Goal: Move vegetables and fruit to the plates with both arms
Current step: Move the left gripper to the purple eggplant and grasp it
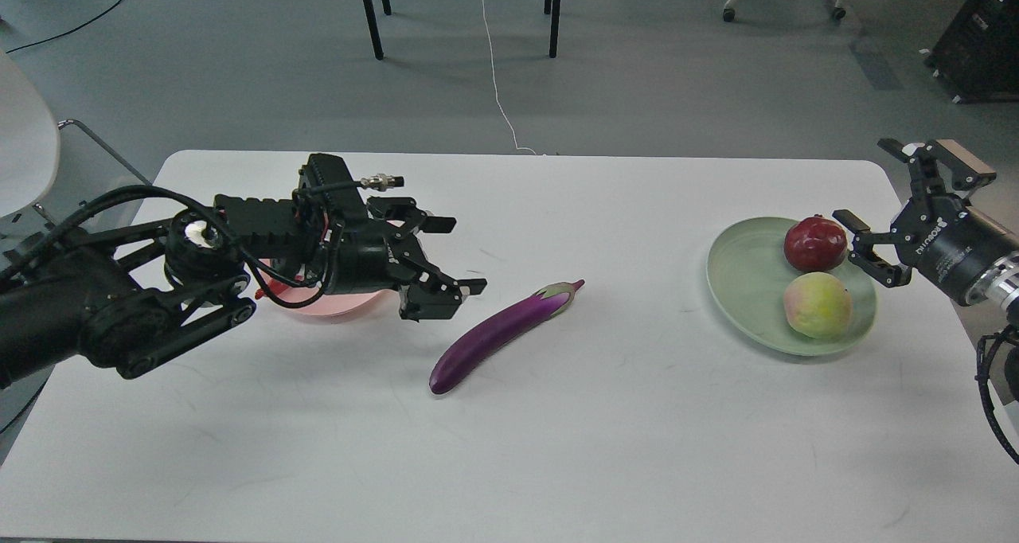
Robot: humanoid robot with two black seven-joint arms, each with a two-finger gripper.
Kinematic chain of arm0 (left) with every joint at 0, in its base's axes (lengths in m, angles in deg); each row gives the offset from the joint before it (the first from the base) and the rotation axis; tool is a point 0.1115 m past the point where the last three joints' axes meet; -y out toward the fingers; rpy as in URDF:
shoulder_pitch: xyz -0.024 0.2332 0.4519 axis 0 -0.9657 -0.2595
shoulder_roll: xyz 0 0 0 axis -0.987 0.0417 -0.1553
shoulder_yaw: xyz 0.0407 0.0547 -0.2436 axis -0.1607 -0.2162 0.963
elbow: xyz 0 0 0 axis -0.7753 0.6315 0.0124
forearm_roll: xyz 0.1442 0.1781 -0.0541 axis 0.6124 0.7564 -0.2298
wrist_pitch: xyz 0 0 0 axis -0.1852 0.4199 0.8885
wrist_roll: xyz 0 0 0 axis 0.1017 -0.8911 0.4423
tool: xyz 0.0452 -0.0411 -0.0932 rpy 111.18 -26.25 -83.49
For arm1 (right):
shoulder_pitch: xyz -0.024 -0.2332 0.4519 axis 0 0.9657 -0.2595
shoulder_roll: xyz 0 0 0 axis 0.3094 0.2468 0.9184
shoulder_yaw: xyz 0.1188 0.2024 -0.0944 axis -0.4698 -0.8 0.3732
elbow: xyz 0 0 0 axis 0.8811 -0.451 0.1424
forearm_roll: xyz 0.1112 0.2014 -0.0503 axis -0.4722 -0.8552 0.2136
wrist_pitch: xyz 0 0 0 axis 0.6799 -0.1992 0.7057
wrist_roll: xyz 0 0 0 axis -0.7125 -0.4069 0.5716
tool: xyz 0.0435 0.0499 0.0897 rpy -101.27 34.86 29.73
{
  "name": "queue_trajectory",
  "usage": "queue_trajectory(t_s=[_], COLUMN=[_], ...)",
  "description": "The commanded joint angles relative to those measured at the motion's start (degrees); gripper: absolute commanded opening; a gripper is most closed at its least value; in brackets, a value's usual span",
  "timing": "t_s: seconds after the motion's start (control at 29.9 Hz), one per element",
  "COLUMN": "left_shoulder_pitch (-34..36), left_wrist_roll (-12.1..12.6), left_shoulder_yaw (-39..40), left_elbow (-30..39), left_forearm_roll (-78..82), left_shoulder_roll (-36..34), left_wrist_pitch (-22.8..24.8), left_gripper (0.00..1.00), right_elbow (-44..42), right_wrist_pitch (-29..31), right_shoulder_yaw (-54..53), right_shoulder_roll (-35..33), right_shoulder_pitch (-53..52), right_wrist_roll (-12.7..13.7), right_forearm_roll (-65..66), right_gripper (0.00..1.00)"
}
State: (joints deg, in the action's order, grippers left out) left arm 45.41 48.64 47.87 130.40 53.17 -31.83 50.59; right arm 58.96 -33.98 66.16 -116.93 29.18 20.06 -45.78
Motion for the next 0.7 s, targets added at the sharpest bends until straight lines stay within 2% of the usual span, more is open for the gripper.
queue_trajectory(t_s=[0.0,0.2,0.33,0.67], left_shoulder_pitch=[-0.87,-2.99,-2.64,-2.99], left_wrist_roll=[0.01,0.01,0.01,0.01], left_shoulder_yaw=[-0.35,-0.61,-0.53,-0.79], left_elbow=[0.14,-6.0,-14.43,-24.82], left_forearm_roll=[5.82,6.65,6.65,6.65], left_shoulder_roll=[5.03,12.94,18.22,20.51], left_wrist_pitch=[1.33,1.42,1.34,0.9], left_gripper=[0.97,0.97,0.96,0.93], right_elbow=[0.0,-0.09,0.0,0.0], right_wrist_pitch=[-0.01,-0.01,-0.01,0.08], right_shoulder_yaw=[0.0,-0.09,-0.18,-0.18], right_shoulder_roll=[-0.07,-0.16,-0.24,-1.04], right_shoulder_pitch=[0.61,0.88,0.96,1.31], right_wrist_roll=[-0.01,-0.01,-0.01,-0.01], right_forearm_roll=[0.08,0.17,0.17,0.08], right_gripper=[0.98,0.98,0.98,0.98])
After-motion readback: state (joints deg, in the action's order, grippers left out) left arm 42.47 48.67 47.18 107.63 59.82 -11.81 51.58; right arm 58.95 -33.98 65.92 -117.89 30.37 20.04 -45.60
